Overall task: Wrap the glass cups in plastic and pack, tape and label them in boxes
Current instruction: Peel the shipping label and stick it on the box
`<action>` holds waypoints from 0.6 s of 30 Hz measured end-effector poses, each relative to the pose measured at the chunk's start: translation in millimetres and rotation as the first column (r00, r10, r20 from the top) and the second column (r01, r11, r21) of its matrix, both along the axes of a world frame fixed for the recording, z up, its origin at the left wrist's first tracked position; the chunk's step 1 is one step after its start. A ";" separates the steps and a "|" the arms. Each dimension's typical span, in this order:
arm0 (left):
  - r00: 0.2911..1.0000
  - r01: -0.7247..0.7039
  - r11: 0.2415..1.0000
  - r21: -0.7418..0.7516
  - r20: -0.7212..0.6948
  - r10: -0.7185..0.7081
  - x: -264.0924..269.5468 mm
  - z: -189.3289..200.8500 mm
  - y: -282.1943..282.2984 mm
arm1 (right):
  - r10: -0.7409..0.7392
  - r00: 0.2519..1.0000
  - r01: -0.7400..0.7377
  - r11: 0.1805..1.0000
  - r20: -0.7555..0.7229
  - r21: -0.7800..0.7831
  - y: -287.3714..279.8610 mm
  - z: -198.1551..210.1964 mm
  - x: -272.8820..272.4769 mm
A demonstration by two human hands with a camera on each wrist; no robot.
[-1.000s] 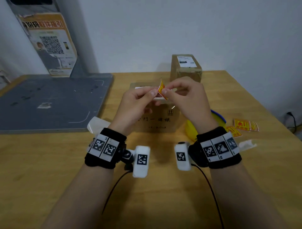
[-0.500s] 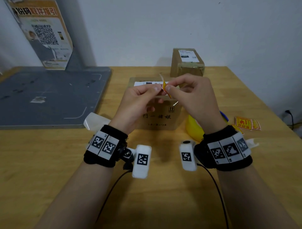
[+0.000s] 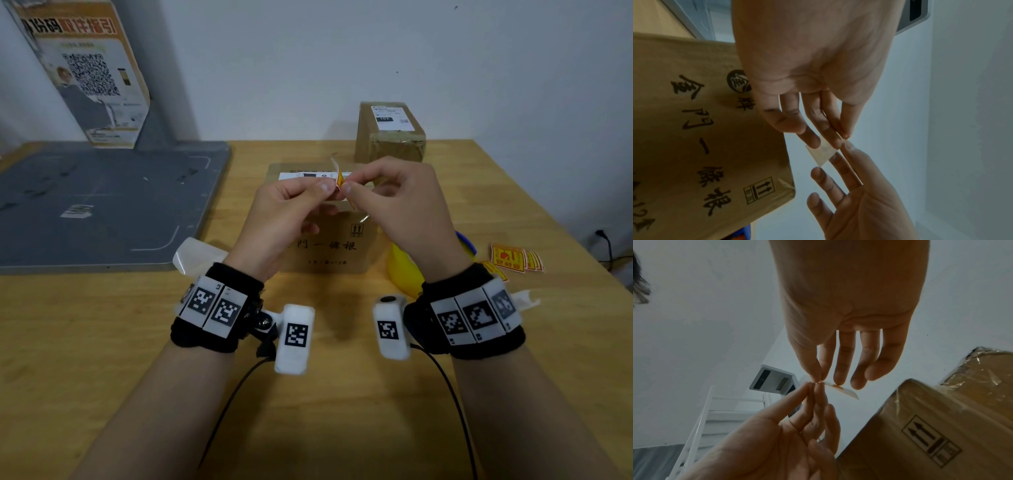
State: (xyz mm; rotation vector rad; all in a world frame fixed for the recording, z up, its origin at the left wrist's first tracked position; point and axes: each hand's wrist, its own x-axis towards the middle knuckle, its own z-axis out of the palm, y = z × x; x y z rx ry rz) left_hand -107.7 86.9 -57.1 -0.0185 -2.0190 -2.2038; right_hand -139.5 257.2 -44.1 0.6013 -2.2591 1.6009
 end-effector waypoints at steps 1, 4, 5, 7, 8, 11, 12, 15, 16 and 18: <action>1.000 0.002 1.000 -0.010 0.000 -0.002 0.4 0.6 0.1 | -0.004 1.000 0.004 1.000 0.001 0.006 -0.1 -0.1 0.1; 1.000 0.010 0.999 -0.042 -0.003 -0.010 1.2 1.9 2.8 | -0.013 1.000 0.013 1.000 0.005 0.011 -0.4 0.4 0.2; 1.000 0.010 0.999 -0.046 -0.004 -0.010 1.3 1.9 3.6 | -0.012 1.000 0.012 1.000 0.003 0.011 -0.6 0.4 0.4; 1.000 0.011 0.999 -0.051 -0.013 -0.012 1.7 1.5 4.2 | -0.007 1.000 0.007 1.000 -0.001 0.011 -1.1 0.5 1.1; 1.000 0.015 0.998 -0.059 -0.022 -0.016 1.7 1.4 3.8 | -0.006 1.000 0.006 1.000 -0.002 0.013 -1.0 0.9 1.3; 0.998 0.026 0.995 -0.096 -0.048 -0.031 2.3 0.7 2.2 | 0.010 1.000 -0.010 1.000 0.004 0.028 -1.0 2.3 3.3; 0.998 0.027 0.994 -0.104 -0.051 -0.032 2.7 0.9 1.7 | 0.022 1.000 -0.022 0.999 0.007 0.028 -1.3 2.9 4.3; 0.998 0.025 0.992 -0.125 -0.054 -0.032 2.9 0.6 1.6 | 0.045 0.999 -0.045 0.999 0.008 0.026 -2.4 5.8 8.2; 0.998 0.024 0.991 -0.129 -0.051 -0.031 2.9 0.4 2.0 | 0.046 0.999 -0.047 0.999 0.011 0.024 -2.5 6.2 8.4; 0.999 0.017 0.991 -0.133 -0.046 -0.024 2.7 -0.3 2.3 | 0.041 0.999 -0.041 0.999 0.007 0.028 -2.2 6.5 7.8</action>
